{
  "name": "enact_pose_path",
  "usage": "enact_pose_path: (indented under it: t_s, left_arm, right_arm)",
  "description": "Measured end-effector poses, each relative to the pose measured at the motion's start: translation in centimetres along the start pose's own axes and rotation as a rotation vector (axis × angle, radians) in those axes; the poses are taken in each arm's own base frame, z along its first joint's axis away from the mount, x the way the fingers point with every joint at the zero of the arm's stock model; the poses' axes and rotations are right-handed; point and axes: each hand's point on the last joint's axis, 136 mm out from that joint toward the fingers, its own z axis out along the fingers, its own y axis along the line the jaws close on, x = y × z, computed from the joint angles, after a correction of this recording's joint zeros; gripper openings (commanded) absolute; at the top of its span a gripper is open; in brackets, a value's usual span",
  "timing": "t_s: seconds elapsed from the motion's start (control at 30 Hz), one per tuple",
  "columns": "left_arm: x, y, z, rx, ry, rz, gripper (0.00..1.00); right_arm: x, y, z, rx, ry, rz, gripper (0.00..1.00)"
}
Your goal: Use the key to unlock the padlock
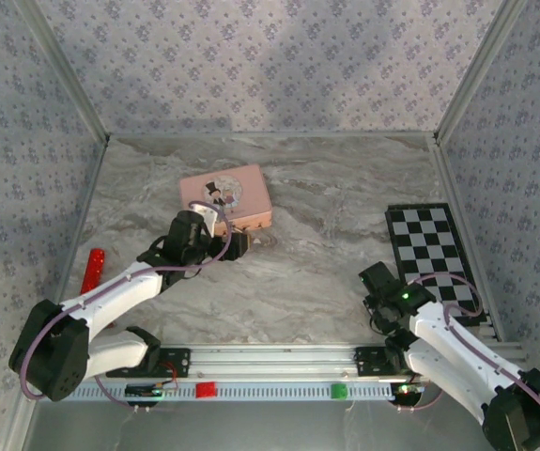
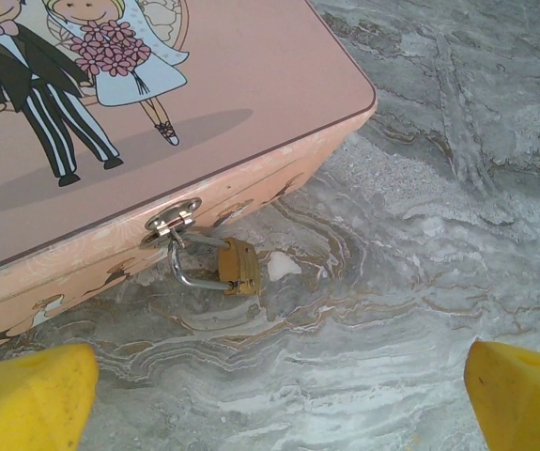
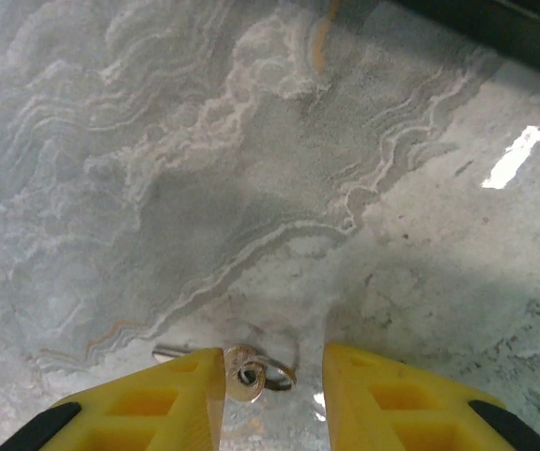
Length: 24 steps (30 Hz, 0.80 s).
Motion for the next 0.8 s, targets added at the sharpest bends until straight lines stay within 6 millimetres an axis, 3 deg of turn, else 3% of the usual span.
enact_pose_path:
  t_s: [0.8]
  left_arm:
    - [0.51, 0.32, 0.46, -0.011, 0.019, -0.002, 1.0]
  right_arm:
    - [0.15, -0.02, 0.34, 0.09, -0.006, -0.085, 0.28]
